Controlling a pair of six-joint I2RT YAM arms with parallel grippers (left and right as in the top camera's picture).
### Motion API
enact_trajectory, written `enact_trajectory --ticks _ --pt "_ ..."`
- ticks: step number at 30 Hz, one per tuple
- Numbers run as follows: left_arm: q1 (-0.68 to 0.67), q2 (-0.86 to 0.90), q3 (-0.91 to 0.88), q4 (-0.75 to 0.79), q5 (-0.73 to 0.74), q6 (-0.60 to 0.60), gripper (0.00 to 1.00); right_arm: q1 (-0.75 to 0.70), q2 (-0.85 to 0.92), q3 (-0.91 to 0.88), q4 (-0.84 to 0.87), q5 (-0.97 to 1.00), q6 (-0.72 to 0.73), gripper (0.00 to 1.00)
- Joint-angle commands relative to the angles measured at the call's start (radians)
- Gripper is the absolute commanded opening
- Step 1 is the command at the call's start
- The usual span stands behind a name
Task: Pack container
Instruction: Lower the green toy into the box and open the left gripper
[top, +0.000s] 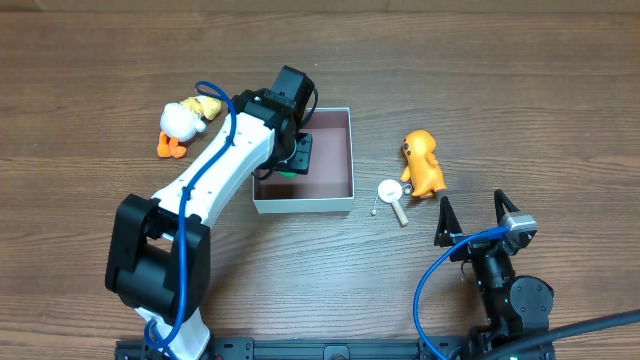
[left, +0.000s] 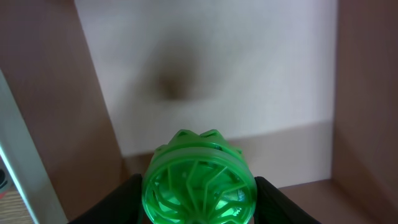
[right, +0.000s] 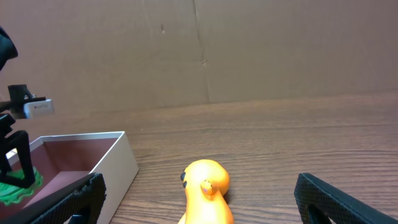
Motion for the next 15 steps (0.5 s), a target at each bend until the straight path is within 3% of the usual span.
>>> enact_trajectory --ticks 1,15 --pt "-0.007 0.018 -0.015 -0.003 -0.034 -0.008 0.53 -0.005 -0.01 -0.01 0.006 -0.006 -0.003 1.0" --pt "-0.007 0.018 -0.019 -0.064 -0.035 -0.009 0.53 -0.005 -0.01 -0.01 0.006 -0.006 -0.003 1.0"
